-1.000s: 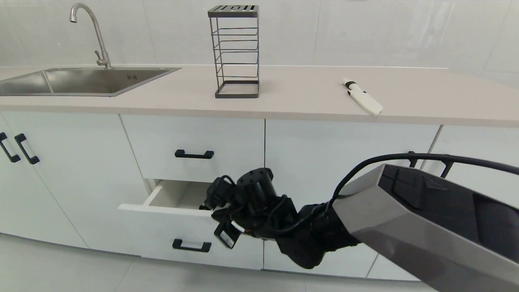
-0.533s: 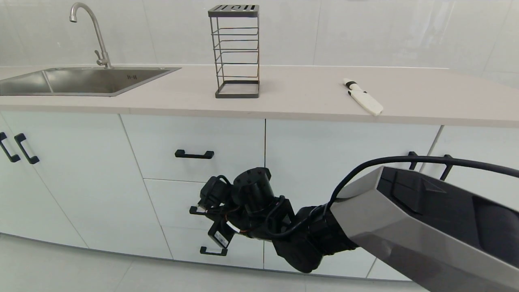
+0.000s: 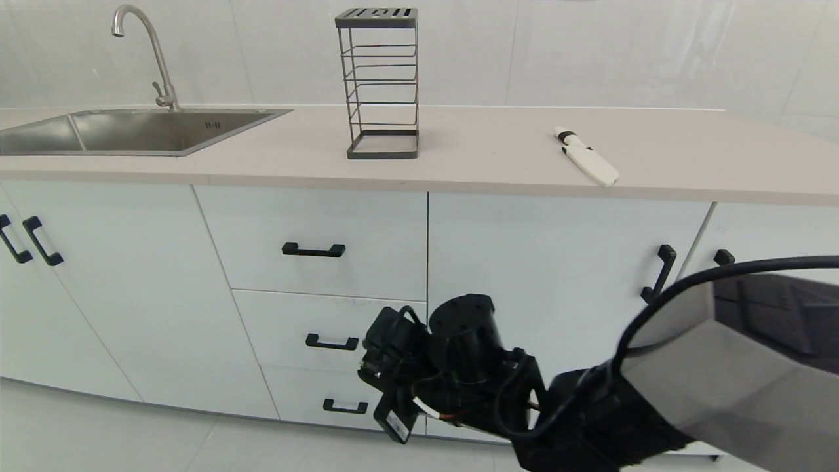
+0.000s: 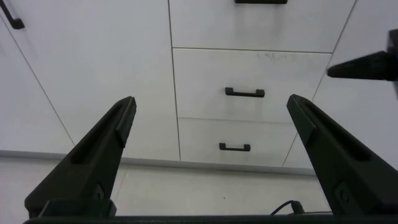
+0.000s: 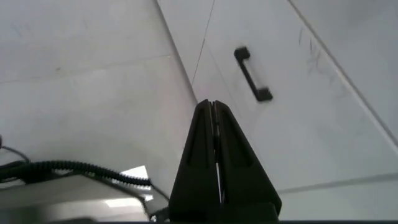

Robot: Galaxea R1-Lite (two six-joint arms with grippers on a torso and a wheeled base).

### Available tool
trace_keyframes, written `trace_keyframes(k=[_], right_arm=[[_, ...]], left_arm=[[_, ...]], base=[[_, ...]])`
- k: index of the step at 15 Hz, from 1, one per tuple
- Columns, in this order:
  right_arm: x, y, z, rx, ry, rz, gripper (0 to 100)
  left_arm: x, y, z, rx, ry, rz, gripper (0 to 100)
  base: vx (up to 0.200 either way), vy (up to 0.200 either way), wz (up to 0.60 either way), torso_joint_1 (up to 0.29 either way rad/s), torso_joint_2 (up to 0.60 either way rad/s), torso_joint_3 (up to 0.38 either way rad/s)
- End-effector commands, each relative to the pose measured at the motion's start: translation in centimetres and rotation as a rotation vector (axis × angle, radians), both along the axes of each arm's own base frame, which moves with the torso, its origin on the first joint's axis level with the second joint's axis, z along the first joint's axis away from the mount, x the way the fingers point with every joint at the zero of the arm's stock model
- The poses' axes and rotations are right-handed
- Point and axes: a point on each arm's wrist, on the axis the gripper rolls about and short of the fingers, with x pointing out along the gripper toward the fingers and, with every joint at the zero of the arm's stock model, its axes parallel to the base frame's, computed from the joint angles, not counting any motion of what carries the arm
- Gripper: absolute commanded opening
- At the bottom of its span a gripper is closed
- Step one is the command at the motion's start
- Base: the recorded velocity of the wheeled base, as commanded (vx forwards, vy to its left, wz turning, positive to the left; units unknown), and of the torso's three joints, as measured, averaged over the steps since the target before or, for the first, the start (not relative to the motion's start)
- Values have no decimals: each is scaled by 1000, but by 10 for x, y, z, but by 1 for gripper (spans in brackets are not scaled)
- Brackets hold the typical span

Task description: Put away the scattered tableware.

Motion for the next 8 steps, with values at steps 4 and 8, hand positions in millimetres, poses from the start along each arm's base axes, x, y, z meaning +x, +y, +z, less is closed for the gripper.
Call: trace_keyframes(k=[4,8], right_arm=[[-39,-123,76,116,-58,-146,0],[-88,-201,110,244,-158,-167,0]], left_arm=[[0,0,0,0,1,0,100],[0,0,0,0,1,0,100]], base=[[0,0,0,0,0,0],[0,0,0,0,0,0]])
